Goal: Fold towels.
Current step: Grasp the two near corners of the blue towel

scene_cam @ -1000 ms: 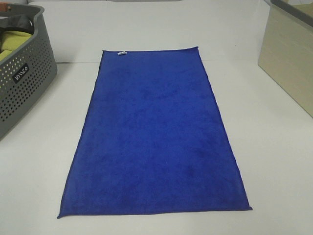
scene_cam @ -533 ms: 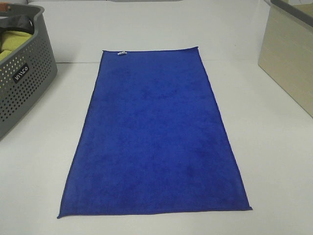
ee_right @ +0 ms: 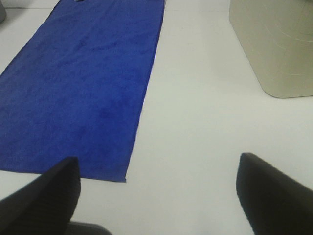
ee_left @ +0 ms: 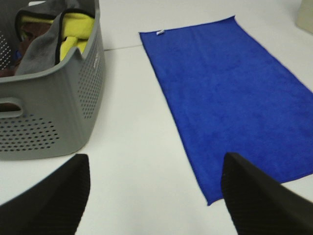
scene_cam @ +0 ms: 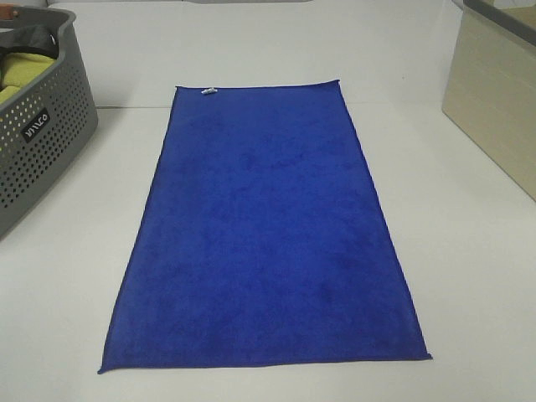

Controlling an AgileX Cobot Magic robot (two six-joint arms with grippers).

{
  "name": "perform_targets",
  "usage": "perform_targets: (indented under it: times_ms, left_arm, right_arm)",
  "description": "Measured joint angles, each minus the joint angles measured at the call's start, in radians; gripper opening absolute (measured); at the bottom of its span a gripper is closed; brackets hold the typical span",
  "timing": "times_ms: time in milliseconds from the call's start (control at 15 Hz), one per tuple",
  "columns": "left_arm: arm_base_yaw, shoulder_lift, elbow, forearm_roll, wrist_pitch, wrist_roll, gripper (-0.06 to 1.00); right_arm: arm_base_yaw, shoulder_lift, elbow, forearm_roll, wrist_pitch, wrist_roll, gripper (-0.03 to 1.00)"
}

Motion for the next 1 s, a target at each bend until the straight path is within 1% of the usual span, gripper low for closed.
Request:
perform_targets:
  times_ms: [133, 267, 333, 467, 600, 733, 867, 1000]
  left_arm:
    - [0.0, 0.046, 0.0, -0.085, -0.063, 0.0, 0.71]
    - [0.0, 0.122, 0.0, -0.17, -0.126, 0.0, 0.71]
    - [0.0, 0.168, 0.0, -0.207, -0.148, 0.0, 0.71]
    - [0.0, 0.279, 0.0, -0.274, -0.151, 0.0, 0.71]
    - [0.0, 0.403, 0.0, -0.329, -0.142, 0.0, 0.71]
    - [0.0, 0.541, 0.0, -0.373, -0.143, 0.0, 0.71]
    - [0.0, 0.694, 0.0, -0.381, -0.146, 0.001, 0.71]
    - [0.0, 0.852, 0.0, -0.383, -0.164, 0.004, 0.71]
  right_arm:
    - [0.0, 0.025, -0.007, 0.003, -0.062, 0.053, 0.78]
    - [0.0, 0.12, -0.016, 0.022, -0.13, 0.111, 0.77]
    - [0.0, 0.183, -0.024, 0.051, -0.151, 0.131, 0.77]
    - [0.0, 0.337, -0.051, 0.139, -0.168, 0.14, 0.77]
    - [0.0, 0.523, -0.083, 0.229, -0.168, 0.112, 0.77]
    - [0.0, 0.681, -0.11, 0.275, -0.169, 0.041, 0.77]
    - [0.0, 0.835, -0.12, 0.283, -0.171, -0.008, 0.76]
    - [0.0, 0.96, -0.12, 0.283, -0.172, -0.022, 0.75]
